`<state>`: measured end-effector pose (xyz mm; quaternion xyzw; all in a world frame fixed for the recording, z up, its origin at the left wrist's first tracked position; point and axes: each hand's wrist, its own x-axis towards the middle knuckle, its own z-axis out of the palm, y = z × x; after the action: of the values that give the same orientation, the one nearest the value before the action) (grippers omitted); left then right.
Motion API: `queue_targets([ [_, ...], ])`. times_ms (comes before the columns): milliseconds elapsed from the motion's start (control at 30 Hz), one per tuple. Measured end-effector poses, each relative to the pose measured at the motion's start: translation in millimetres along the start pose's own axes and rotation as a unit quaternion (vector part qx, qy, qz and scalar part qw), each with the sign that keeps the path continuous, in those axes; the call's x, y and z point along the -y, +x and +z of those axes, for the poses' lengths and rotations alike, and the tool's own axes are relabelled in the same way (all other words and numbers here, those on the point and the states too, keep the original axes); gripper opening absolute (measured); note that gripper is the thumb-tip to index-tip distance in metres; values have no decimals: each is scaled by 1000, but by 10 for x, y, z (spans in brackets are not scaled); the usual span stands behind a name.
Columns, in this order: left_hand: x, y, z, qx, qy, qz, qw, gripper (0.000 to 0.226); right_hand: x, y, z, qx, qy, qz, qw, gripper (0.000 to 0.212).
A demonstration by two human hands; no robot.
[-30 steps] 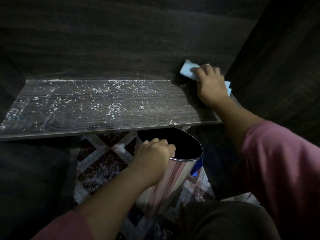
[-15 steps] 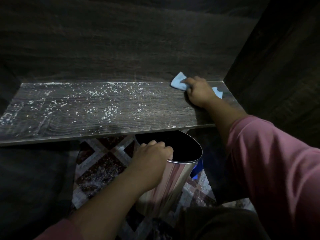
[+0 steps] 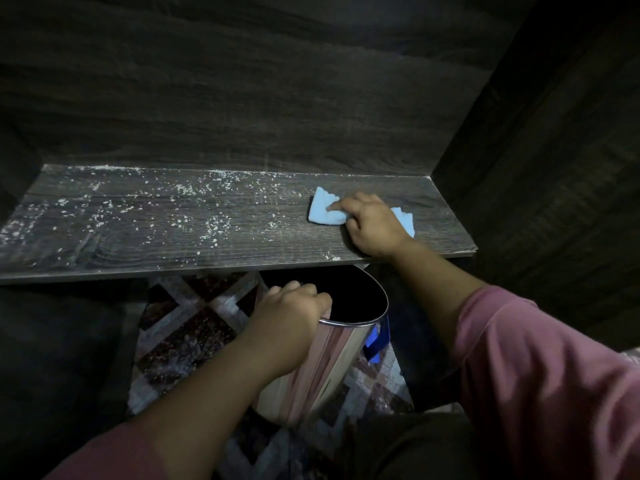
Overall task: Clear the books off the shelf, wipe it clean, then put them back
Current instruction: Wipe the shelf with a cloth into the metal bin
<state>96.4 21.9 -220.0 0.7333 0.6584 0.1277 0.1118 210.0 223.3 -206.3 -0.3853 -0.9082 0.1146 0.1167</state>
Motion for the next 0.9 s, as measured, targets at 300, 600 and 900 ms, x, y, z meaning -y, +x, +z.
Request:
queue_targets([
  [300,28,-38,-59,23,23,-5,999,31,237,-322,82,-18,31,2,999,47],
  [600,59,-56,-65,33,16,-23,999,31,349,-531,149,-55,94,37,993,42],
  [900,91,-80,-38,18,-4,-10,1000,31,416,-730,173,-60,126,40,989,41],
])
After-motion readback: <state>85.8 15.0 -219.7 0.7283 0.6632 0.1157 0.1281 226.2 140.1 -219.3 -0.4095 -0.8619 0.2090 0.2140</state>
